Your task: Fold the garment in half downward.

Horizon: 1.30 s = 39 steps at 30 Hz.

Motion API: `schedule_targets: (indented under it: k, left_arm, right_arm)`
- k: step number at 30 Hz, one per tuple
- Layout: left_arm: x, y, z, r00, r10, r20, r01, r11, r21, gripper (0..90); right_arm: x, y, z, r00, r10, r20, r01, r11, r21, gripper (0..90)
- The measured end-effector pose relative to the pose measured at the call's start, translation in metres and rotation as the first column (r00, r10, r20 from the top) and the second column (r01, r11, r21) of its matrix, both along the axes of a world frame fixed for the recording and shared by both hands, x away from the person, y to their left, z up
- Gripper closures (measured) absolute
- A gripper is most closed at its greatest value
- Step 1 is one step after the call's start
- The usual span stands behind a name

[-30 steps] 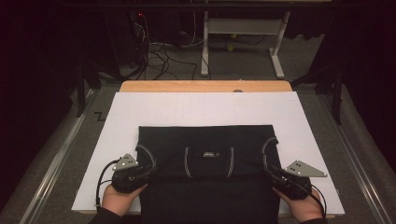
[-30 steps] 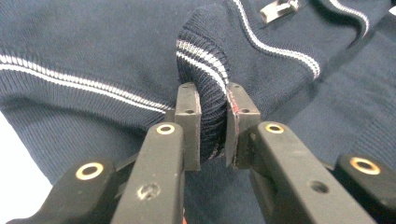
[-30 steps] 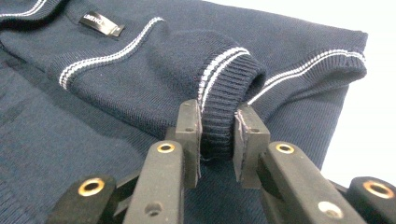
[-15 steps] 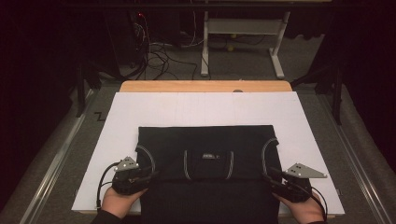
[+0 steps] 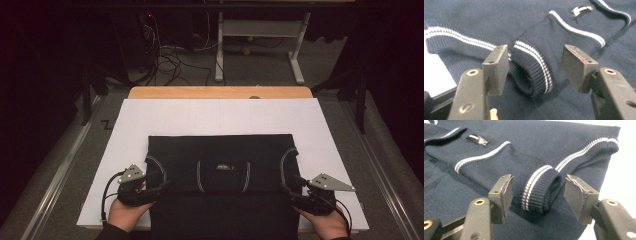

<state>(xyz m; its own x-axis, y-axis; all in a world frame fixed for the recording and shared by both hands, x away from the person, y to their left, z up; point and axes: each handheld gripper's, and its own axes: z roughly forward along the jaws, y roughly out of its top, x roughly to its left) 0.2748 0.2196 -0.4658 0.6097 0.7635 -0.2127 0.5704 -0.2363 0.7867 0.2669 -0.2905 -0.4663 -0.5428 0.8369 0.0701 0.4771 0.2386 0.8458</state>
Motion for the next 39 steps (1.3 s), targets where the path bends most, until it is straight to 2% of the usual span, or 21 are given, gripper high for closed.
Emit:
schedule_targets:
  k: [6,8,12,14,17,24,29,32,37,39]
  left_arm:
    - [0.011,-0.004,0.019,0.9995,-0.013,0.03,0.014,0.9983,-0.056,28.6]
    - [0.016,-0.01,0.026,0.9992,-0.034,0.02,0.035,0.9979,-0.055,27.7]
    - [0.028,-0.026,0.035,0.9982,-0.057,0.02,0.057,0.9981,-0.022,25.4]
    - [0.036,-0.035,0.038,0.9979,-0.063,0.011,0.063,0.9979,-0.016,24.3]
    - [0.047,-0.048,0.04,0.9985,-0.054,-0.008,0.054,0.9985,-0.005,24.4]
    - [0.074,-0.081,0.034,0.9955,-0.049,-0.082,0.056,0.9947,0.086,26.3]
    - [0.087,-0.095,0.02,0.9847,-0.048,-0.168,0.066,0.9919,0.108,33.2]
    - [0.089,-0.099,0.012,0.9835,-0.047,-0.175,0.074,0.9857,0.151,38.3]
    - [0.088,-0.102,0.003,0.9753,-0.065,-0.211,0.098,0.9833,0.153,44.8]
    - [0.088,-0.102,0.001,0.975,-0.067,-0.212,0.101,0.9829,0.154,47.1]
  right_arm:
    - [0.008,0.011,0.012,0.9992,0.028,0.03,-0.028,1.0,0.006,38.8]
    - [0.013,0.016,0.019,0.9987,0.035,0.038,-0.036,0.999,0.005,38.8]
    - [0.027,0.032,0.032,0.9976,0.051,0.046,-0.051,0.999,0.0,38.7]
    - [0.034,0.039,0.036,0.9974,0.06,0.041,-0.06,0.998,-0.004,39.3]
    - [0.046,0.055,0.041,0.9966,0.078,0.027,-0.077,0.996,-0.036,40.6]
    - [0.068,0.078,0.034,0.9939,0.091,-0.062,-0.094,0.994,-0.051,46.9]
    - [0.079,0.092,0.026,0.9893,0.094,-0.112,-0.103,0.992,-0.073,54.4]
    - [0.084,0.099,0.02,0.9839,0.095,-0.151,-0.11,0.989,-0.097,55.9]
    - [0.087,0.108,0.009,0.9762,0.09,-0.197,-0.121,0.982,-0.148,57.9]
    - [0.089,0.108,0.004,0.9728,0.09,-0.213,-0.125,0.98,-0.154,59.7]
